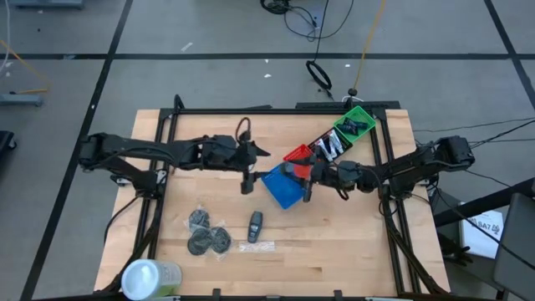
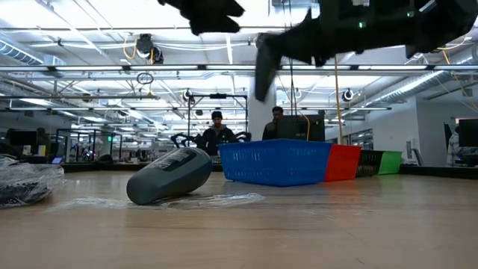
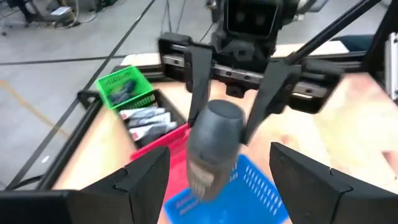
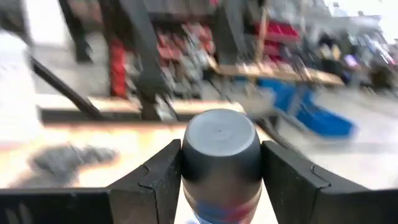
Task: Pick & Place Travel size toiletries
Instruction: Put the left deodorant into the red bin, then put the deodorant into the red bin
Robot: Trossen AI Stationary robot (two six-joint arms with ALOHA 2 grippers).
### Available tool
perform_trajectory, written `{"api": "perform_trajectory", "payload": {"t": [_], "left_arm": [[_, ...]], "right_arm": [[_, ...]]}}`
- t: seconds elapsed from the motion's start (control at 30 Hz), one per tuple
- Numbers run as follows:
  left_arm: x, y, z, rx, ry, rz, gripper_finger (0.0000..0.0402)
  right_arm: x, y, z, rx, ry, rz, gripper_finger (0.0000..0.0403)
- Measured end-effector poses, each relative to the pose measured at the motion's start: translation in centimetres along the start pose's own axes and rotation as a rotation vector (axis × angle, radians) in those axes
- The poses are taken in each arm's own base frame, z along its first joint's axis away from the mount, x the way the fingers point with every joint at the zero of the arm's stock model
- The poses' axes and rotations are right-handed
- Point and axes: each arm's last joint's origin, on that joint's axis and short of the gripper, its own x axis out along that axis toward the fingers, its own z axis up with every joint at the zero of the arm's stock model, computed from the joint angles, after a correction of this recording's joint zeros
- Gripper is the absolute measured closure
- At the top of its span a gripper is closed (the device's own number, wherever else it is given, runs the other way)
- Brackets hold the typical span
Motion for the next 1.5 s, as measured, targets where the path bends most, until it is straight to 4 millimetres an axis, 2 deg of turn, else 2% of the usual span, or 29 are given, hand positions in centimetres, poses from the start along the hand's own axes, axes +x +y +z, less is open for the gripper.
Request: {"api": "perform_trajectory", "payload": {"t": [0.1, 0.17, 0.3, 0.37, 0.47, 0.57, 0.73, 0.93, 1.17, 1.27, 1.5], "left_arm": [[-1.5, 0.1, 0.2, 0.012, 0.032, 0.013, 0.0131], [-1.8, 0.0, -0.5, 0.017, 0.07, 0.013, 0.0131], [-1.8, 0.0, -3.2, 0.003, 0.149, 0.043, 0.0131], [-1.6, 0.0, -3.8, -0.022, 0.107, 0.075, 0.0131], [-1.4, 0.0, -6.5, -0.065, 0.153, 0.106, 0.0131], [-1.3, -0.1, -7.5, -0.106, 0.121, 0.121, 0.0131], [-1.3, -0.1, -9.7, -0.14, 0.196, 0.196, 0.013], [-1.1, 0.1, -10.6, -0.16, 0.219, 0.227, 0.013], [-1.1, 0.2, -10.5, -0.162, 0.213, 0.23, 0.013], [-1.1, 0.2, -10.6, -0.161, 0.216, 0.23, 0.013], [-1.1, 0.2, -10.6, -0.209, 0.214, 0.23, 0.013]], "right_arm": [[-0.3, -0.5, -0.8, 0.006, 0.113, -0.087, 0.0224], [-0.7, -0.8, -0.9, 0.025, 0.167, -0.138, 0.0224], [-1.3, -1.5, -1.6, 0.058, 0.276, -0.201, 0.0224], [-1.6, -1.9, -1.7, 0.068, 0.311, -0.237, 0.0224], [-1.9, -2.3, -1.9, 0.096, 0.353, -0.259, 0.0224], [-2.1, -2.6, -2.4, 0.117, 0.402, -0.279, 0.0224], [-2.5, -2.9, -3.2, 0.117, 0.486, -0.301, 0.0224], [-2.7, -3.0, -3.6, 0.141, 0.525, -0.313, 0.0222], [-3.0, -3.0, -4.0, 0.177, 0.564, -0.33, 0.0136], [-3.0, -3.0, -4.0, 0.171, 0.565, -0.326, 0.0115], [-2.8, -2.9, -3.7, 0.165, 0.533, -0.313, 0.011]]}}
